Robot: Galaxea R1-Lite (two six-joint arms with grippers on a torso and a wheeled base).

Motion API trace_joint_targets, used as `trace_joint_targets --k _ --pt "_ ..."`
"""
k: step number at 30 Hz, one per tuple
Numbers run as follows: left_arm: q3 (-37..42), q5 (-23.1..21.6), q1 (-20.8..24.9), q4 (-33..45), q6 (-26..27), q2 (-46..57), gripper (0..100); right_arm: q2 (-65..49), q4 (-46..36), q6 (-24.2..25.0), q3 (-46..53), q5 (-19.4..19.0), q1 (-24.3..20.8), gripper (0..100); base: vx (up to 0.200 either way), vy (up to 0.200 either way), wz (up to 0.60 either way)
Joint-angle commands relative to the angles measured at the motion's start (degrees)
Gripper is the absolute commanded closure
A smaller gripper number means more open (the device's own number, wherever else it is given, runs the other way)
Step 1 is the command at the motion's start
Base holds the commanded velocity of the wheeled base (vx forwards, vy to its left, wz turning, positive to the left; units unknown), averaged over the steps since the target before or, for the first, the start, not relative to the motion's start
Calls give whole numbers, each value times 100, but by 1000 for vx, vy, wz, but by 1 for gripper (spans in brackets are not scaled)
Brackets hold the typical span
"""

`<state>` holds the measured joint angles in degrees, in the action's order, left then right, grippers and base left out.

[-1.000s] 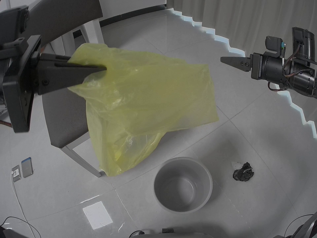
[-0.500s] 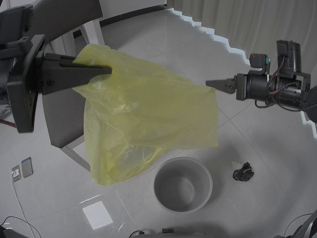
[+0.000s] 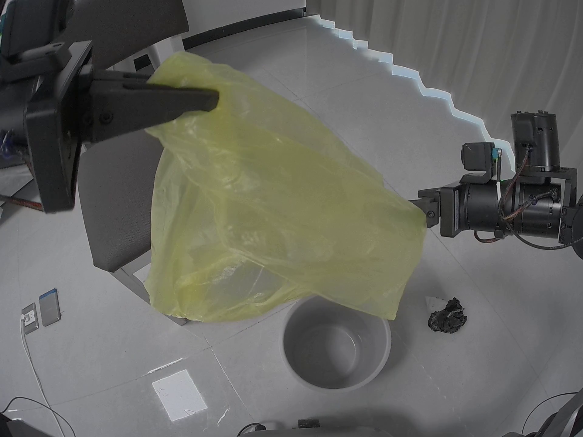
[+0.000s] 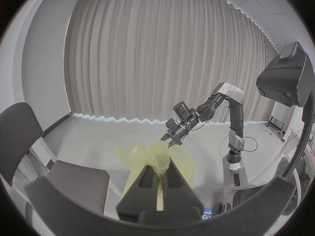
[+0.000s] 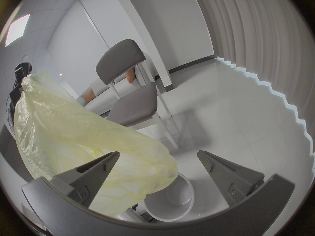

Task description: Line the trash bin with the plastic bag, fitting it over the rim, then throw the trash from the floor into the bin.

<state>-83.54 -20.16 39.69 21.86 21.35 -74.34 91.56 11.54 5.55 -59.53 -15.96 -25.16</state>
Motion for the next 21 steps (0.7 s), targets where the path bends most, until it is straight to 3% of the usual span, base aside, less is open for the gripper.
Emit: trace_joint_targets --k 1,21 --pt "-57 4 3 -6 1 -46 100 -95 14 -1 240 -13 -112 0 0 0 0" --pt "-373 -5 3 -6 -8 7 100 178 181 -19 943 -21 -138 0 0 0 0"
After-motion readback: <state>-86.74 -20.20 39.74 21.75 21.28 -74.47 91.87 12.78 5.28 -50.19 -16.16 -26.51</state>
